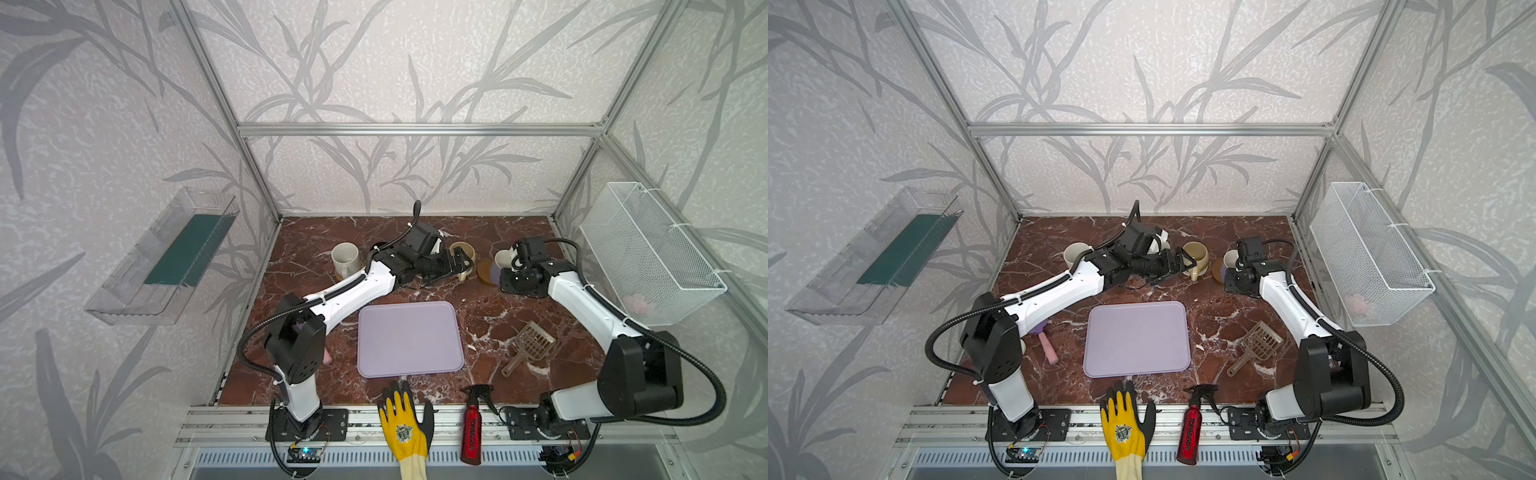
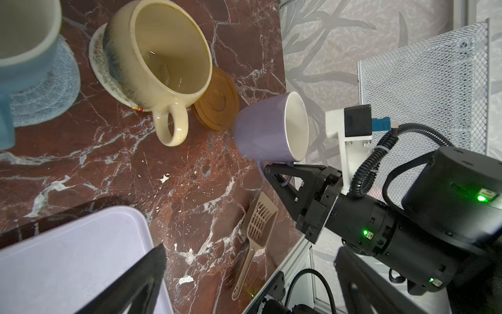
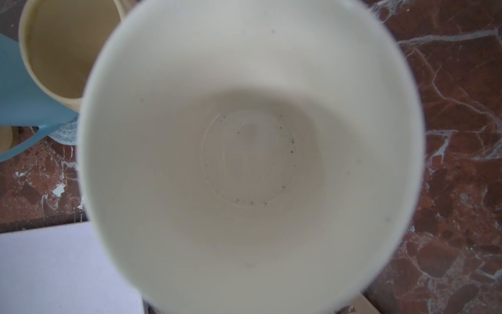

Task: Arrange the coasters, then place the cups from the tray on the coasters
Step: 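Lower the lavender mug onto the wooden coaster with the right gripper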

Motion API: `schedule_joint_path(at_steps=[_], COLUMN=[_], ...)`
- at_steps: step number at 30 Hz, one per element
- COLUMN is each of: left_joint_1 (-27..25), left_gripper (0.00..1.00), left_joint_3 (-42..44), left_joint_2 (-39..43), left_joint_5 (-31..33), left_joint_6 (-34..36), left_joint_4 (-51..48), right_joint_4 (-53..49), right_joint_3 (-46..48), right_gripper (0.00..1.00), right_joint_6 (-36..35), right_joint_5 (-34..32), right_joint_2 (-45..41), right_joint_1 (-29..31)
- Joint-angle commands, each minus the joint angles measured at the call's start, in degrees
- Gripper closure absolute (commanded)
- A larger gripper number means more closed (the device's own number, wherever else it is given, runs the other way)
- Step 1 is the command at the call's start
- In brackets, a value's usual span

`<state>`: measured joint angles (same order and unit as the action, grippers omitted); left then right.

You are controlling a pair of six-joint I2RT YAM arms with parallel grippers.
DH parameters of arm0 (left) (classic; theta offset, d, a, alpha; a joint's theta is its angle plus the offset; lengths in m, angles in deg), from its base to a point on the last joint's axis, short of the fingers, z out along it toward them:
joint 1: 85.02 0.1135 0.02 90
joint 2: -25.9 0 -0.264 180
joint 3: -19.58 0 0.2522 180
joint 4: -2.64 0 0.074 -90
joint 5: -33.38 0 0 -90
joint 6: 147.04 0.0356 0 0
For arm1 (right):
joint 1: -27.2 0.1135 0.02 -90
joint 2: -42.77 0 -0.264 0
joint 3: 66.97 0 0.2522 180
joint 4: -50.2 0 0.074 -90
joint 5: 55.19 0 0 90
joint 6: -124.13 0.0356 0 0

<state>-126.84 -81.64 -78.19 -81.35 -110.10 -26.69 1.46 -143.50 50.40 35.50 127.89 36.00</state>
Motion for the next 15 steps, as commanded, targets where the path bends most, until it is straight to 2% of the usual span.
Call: schedule_joint_path(at_steps=[1,6,15], left_joint_1=[0.42,0.45,1.12], left_gripper=[0.01,0.01,0.01], left_joint_3=[-3.84,-6.01,-5.88], left_joint_2=[-2.37,-5.22,-7.22], left_joint_5=[-0.56,-0.2,0.23], left_joint_6=[1.44,1.25,0.69], left_joint_4=[-2.27,-1.58,0.02], right_joint_4=[3.83,1.45,2.98], right_joint_3=[-4.86,-10.35,-11.0], right_gripper=[1.0,1.0,1.0], right_joint_6=[0.59,-0.35,-1.22], right_joint_5=[-0.69,-0.74,-2.47], right_joint_2=[2.85,9.45,12.2], right_joint_1=[-0.45,-0.45,-0.6])
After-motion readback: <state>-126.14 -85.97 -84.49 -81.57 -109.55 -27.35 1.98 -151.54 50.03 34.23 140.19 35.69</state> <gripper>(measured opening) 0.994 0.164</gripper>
